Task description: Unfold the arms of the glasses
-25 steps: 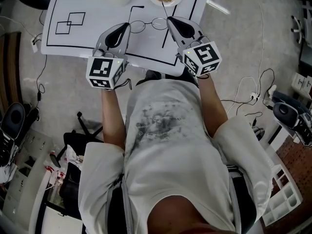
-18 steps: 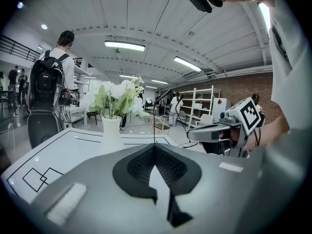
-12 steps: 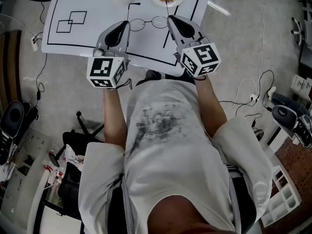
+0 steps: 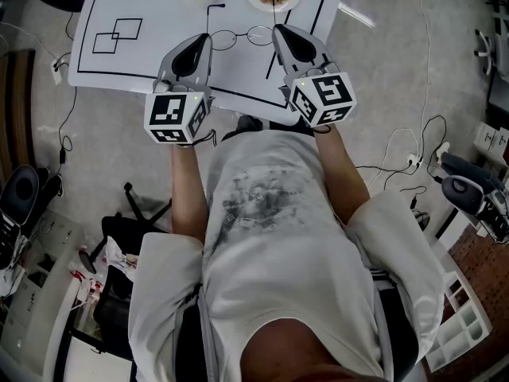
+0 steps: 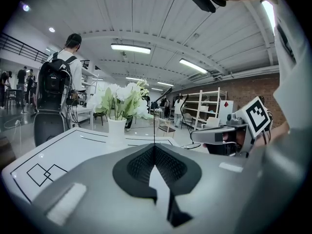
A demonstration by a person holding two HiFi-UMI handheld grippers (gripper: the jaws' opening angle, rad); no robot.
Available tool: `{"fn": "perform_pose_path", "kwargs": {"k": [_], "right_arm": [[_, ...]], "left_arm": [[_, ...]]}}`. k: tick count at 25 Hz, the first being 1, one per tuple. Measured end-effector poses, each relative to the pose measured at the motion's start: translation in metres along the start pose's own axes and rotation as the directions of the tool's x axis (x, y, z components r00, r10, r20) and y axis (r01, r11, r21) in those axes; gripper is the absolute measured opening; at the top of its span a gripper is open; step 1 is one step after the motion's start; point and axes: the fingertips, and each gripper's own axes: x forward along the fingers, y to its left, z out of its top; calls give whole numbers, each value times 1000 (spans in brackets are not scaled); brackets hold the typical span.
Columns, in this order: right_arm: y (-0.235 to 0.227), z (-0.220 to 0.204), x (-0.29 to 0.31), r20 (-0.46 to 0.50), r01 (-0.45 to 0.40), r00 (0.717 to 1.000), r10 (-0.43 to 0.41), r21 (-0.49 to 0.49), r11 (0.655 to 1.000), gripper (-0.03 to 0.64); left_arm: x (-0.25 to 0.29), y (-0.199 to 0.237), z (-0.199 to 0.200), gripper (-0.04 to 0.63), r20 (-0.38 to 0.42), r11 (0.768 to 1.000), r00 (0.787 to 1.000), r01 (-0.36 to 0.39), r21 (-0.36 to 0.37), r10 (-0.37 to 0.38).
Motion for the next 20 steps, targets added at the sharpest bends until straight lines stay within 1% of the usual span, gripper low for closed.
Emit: {"fn": "perform_pose_path", "kwargs": {"k": [13, 20], "right_arm": [[1, 4, -1, 8, 36, 999, -36, -2, 999, 15], [1, 4, 0, 1, 41, 999, -41, -9, 999, 15]], "left_arm": [[-1, 1, 3, 8, 16, 1000, 999, -28, -15, 28], [-1, 2, 3, 8, 17, 999, 999, -39, -24, 39]]}}
